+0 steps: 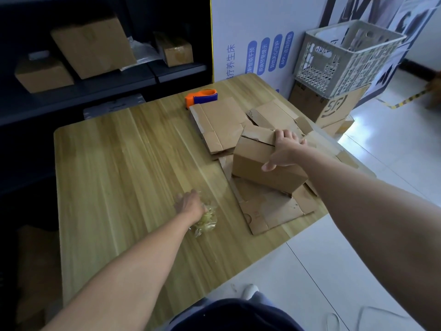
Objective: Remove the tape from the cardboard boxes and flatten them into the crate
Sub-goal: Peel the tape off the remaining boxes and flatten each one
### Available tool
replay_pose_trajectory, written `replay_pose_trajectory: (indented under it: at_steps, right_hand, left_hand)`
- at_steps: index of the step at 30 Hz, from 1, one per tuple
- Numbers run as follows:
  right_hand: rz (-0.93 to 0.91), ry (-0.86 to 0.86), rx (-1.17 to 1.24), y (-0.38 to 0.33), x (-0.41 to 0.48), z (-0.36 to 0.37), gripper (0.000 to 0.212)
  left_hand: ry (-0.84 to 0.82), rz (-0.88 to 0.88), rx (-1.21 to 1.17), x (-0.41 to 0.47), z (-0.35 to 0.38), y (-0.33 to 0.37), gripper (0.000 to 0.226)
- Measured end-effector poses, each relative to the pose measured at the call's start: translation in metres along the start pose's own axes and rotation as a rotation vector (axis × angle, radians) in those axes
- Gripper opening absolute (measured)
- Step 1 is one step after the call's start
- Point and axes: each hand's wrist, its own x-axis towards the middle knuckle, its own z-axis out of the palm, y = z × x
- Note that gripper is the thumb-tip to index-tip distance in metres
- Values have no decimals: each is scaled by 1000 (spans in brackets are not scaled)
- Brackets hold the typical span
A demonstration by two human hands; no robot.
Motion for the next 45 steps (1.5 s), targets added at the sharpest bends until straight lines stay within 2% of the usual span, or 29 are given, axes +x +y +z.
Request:
replay_pose_trajectory:
  at_steps: [4,8,10,15,19,21,23,26,32,35,37,39,41,45]
  right_hand:
    - [3,-9,-9,1,3,-1,118]
    - [0,-18,-15,1,4,-1,117]
    - [0,-17,-13,1,5,-2,117]
    - [1,-25,-18,-1,5,-4,115]
    - [7,-43,-20,-1,4,-5,113]
    - [5,-46,-25,-2,3,-6,112]
    - [4,-42,-33,-2,3,-6,111]
    - [-2,-40,-27,-1,3,-6,111]
    - [-12,-31,-25,-2,2,-4,111]
    - [-12,-34,-21,-1,2,-5,111]
    - [-10,-36,-23,-1,2,-5,111]
    - [-14,-34,-22,-1,1,-5,111]
    - [-19,-33,-19,0,0,-5,113]
    - [-27,-33,-11,1,0,-6,114]
  left_hand:
    - [52,78,-98,-4,4,3,31]
    - [42,118,-246,-5,-4,-1,54]
    - [-8,140,-272,-3,-8,-3,58]
    - [-68,177,-398,2,-9,-11,24]
    - [-68,182,-364,3,-11,-19,8]
    - [-31,167,-213,3,-10,-18,14]
    - [-51,196,-179,3,-7,-15,17]
    - [-146,237,-287,0,-4,-12,17]
    - [-176,215,-395,-2,-9,-10,30]
    - [-160,172,-453,-4,-14,-9,51]
    - [-149,179,-424,-4,-16,-7,57]
    - [-141,188,-383,-2,-16,-7,42]
    - [-117,167,-411,0,-19,-6,11]
    - [-51,109,-398,1,-27,-15,19]
